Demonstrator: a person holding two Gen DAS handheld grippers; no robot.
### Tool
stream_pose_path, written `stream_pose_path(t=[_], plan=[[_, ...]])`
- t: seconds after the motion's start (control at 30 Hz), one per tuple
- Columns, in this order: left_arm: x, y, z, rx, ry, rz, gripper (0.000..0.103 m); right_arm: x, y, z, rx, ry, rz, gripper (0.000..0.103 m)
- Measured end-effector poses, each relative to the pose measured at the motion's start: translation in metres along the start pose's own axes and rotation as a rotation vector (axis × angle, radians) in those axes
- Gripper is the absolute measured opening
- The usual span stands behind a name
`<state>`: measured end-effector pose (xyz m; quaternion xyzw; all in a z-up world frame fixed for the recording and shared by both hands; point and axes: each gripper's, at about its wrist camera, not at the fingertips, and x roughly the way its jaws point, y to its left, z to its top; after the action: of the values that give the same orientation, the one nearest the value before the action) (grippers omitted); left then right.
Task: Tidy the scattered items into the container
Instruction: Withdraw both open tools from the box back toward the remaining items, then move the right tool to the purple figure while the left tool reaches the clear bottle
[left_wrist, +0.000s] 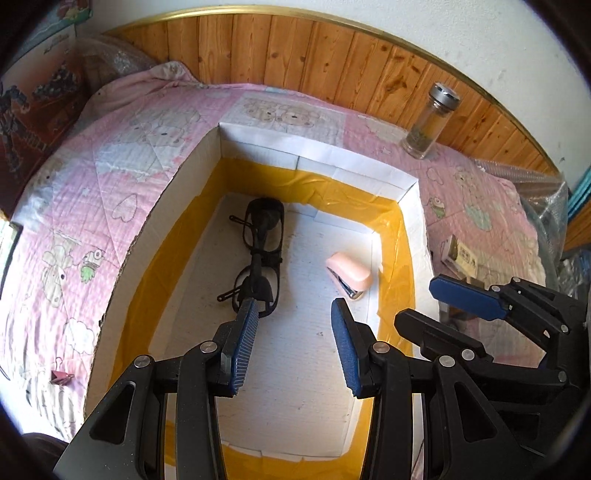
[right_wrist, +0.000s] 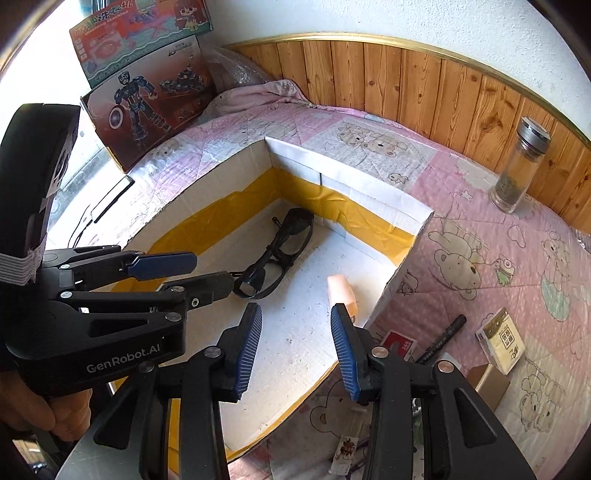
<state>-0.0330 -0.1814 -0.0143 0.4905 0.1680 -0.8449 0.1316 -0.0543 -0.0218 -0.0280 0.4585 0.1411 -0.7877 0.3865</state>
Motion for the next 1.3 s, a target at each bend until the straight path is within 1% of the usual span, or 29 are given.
stream_pose_path(t=[0.3, 0.6, 0.67, 0.73, 0.8, 0.9, 1.0, 1.17, 1.3], plan=[[-0.013, -0.012, -0.006, 0.032, -0.010, 0.018, 0.044, -0.014, -0.001, -0.009, 0.013, -0.029, 0.013, 0.041], [-0.024, -0.016, -0.012, 0.031, -0.022, 0.023, 0.043, -0.021, -0.004, -0.014, 0.036, -0.049, 0.037, 0.043], [-0.033, -0.019, -0.017, 0.032, -0.044, 0.006, 0.043, -0.024, -0.004, -0.015, 0.039, -0.058, 0.043, 0.044], [-0.045, -0.027, -0.023, 0.060, -0.073, -0.007, 0.044, -0.032, -0.003, -0.018, 0.047, -0.080, 0.062, 0.044], [-0.056, -0.039, -0.032, 0.095, -0.096, -0.038, 0.043, -0.043, -0.004, -0.024, 0.060, -0.115, 0.091, 0.044], [-0.066, -0.055, -0.045, 0.140, -0.113, -0.071, 0.044, -0.057, -0.007, -0.038, 0.082, -0.150, 0.120, 0.045], [-0.074, -0.071, -0.057, 0.173, -0.133, -0.114, 0.044, -0.067, -0.020, -0.057, 0.141, -0.168, 0.139, 0.046], [-0.073, -0.095, -0.078, 0.208, -0.091, -0.215, 0.044, -0.078, -0.052, -0.100, 0.282, -0.183, 0.131, 0.046], [-0.068, -0.119, -0.094, 0.259, -0.041, -0.276, 0.044, -0.066, -0.077, -0.139, 0.388, -0.144, 0.093, 0.047]])
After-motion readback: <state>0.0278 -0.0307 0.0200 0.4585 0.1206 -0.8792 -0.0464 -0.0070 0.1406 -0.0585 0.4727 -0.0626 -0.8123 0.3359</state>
